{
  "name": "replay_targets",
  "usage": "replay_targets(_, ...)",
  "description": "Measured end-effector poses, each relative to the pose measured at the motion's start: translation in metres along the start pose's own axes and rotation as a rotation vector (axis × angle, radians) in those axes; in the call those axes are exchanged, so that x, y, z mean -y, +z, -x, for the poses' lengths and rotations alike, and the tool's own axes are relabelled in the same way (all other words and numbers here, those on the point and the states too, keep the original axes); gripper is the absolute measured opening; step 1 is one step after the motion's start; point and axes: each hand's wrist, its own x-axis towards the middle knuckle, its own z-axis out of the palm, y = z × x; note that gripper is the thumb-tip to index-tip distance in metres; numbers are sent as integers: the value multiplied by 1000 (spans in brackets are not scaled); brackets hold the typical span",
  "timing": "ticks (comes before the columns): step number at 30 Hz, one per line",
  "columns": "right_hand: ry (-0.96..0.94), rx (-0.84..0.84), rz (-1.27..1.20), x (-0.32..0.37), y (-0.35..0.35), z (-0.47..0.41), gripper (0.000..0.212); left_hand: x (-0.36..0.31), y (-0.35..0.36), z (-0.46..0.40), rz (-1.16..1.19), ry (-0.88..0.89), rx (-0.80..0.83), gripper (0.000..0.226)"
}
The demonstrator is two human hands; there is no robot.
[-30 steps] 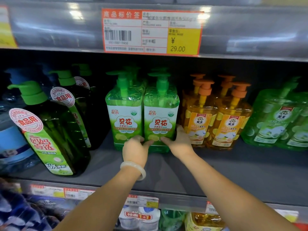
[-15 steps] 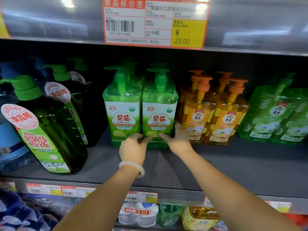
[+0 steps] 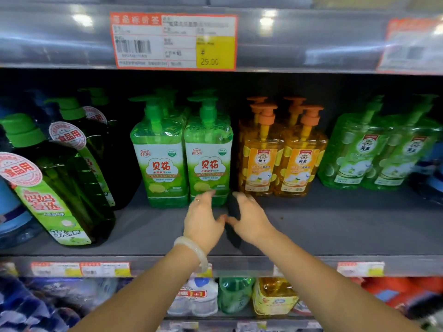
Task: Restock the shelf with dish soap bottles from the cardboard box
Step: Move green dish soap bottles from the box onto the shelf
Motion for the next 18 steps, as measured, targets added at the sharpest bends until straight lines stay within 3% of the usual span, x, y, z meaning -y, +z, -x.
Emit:
replay_targets(6, -34, 13, 244, -52, -57, 66, 65, -77, 35, 28, -248, 297, 181, 72)
replay_targets(12, 229, -106, 304, -160, -146, 190, 60, -192, 131, 106, -390, 520, 470, 79)
replay_targets(18, 615, -166, 347, -263, -213, 367, 70, -306, 246, 222, -400, 843, 704, 62)
